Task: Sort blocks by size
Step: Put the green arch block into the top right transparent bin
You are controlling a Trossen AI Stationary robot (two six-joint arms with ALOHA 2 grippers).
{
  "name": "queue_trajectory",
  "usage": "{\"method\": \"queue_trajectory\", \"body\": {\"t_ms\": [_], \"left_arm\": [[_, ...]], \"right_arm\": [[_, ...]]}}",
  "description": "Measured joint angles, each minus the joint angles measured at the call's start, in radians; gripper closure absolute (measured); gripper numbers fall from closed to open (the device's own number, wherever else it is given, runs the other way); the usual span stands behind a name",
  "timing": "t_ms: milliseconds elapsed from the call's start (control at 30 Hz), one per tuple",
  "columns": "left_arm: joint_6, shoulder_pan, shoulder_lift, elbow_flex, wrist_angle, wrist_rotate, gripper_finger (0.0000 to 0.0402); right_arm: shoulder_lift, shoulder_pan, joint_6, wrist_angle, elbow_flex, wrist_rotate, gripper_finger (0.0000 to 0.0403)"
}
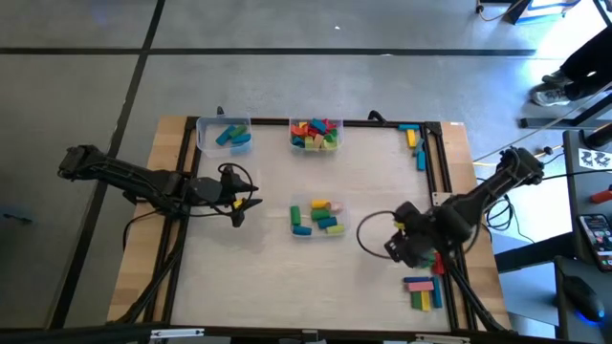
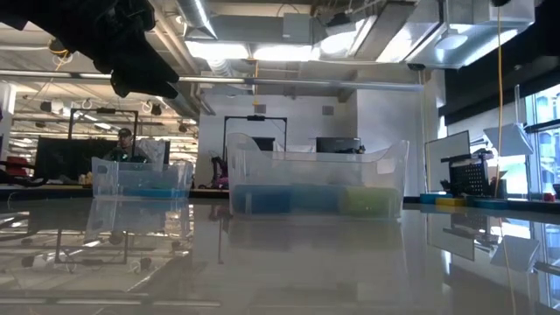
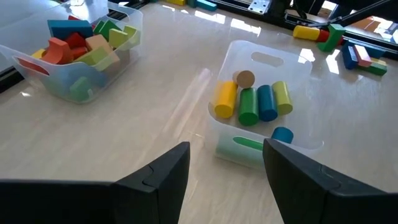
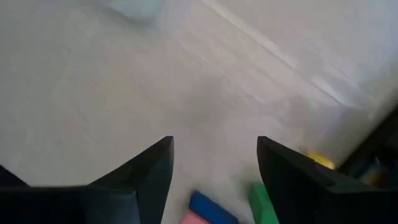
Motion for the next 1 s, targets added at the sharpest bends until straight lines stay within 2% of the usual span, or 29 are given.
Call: {"method": "queue_trajectory", "body": {"t_ms": [100,367,633,800,1000], "left_arm": [[0.0,0.0,0.0,0.0,-0.001,0.0,0.0203],[0.0,0.0,0.0,0.0,0.0,0.0,0.0203],[0.0,0.0,0.0,0.0,0.0,0.0,0.0203],[0.0,0.0,0.0,0.0,0.0,0.0,0.0203],[0.02,0.0,0.0,0.0,0.0,0.0,0.0203]], "right_arm": [[0.035,0.06,0.06,-0.033,0.0,-0.004,0.0173],[0.142,0.167,0.148,-0.094,0.0,-0.135,0.0173],[0.197,0.243,0.332,-0.118,-0.002,-0.258,0.0173],[0.187,0.284,0.403,-0.076,-0.088,-0.33,0.0173],[0.146,0.287,0.394,0.088,-0.227,-0.334,0.0173]]}}
